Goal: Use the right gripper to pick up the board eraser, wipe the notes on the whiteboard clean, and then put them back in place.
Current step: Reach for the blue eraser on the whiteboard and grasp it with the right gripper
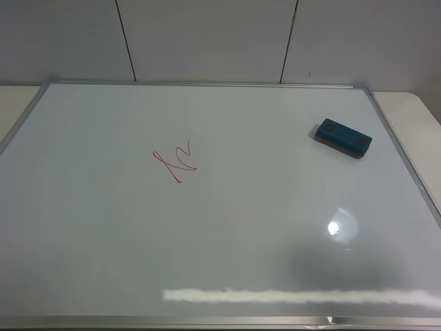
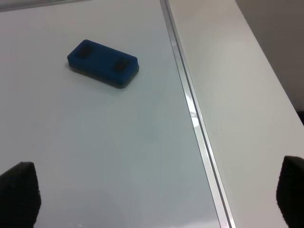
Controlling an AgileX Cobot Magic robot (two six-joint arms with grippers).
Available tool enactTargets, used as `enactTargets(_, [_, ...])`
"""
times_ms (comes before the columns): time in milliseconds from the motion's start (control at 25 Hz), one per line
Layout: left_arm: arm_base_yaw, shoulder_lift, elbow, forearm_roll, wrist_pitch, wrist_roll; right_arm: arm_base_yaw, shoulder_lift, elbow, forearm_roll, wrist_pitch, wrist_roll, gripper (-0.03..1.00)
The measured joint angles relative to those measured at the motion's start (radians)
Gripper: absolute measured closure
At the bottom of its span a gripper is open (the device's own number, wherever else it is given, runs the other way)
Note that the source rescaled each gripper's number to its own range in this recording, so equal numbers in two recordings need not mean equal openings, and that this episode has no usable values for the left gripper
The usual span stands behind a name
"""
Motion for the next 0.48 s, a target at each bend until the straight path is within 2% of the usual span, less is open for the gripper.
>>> enactTargets(480, [0.000, 0.000, 0.000, 0.000, 0.000, 0.000, 0.000, 0.000, 0.000, 0.000, 0.000, 0.001, -0.03])
